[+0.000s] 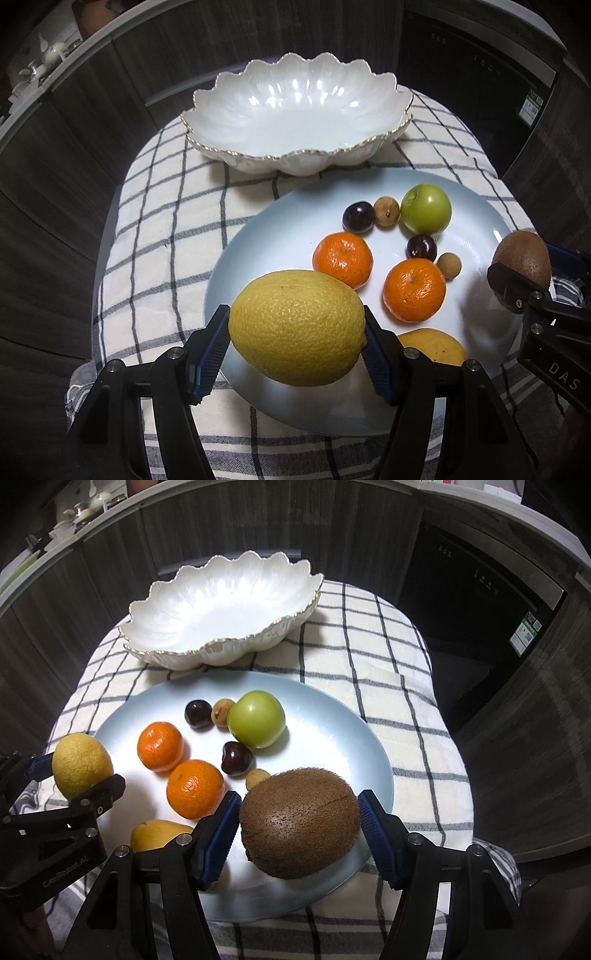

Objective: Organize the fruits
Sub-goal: 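Grasp and lift the lemon with left tool while right tool lifts kiwi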

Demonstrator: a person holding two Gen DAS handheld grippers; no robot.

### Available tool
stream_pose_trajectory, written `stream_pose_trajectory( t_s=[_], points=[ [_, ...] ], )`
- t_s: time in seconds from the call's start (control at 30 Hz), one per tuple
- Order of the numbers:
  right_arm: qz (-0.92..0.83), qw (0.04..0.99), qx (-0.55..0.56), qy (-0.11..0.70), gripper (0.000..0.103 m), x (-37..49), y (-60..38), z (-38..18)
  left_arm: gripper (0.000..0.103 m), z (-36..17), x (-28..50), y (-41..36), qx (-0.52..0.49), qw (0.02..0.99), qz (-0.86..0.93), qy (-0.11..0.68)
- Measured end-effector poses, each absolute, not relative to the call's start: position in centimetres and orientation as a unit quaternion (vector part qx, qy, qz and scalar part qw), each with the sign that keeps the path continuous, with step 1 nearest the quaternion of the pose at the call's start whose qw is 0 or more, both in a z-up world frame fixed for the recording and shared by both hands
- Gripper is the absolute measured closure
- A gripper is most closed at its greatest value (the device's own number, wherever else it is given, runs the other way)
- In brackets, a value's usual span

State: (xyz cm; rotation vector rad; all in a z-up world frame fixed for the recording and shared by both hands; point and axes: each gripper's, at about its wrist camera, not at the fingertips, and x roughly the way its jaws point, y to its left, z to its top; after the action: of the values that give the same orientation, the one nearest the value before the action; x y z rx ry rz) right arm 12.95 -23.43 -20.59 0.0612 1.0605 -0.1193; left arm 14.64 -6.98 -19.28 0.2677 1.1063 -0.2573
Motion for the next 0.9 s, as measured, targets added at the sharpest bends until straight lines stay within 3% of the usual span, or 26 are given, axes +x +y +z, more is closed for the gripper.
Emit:
stream_pose_trajectory(
  t_s=[0.9],
  points=[
    [-0.025,0.906,0.005,0.423,0.038,18.7,-21.7,-13.9,0.037,-12.1,20.2,-5.7,0.109,0.883,-0.104,0.445]
  ],
)
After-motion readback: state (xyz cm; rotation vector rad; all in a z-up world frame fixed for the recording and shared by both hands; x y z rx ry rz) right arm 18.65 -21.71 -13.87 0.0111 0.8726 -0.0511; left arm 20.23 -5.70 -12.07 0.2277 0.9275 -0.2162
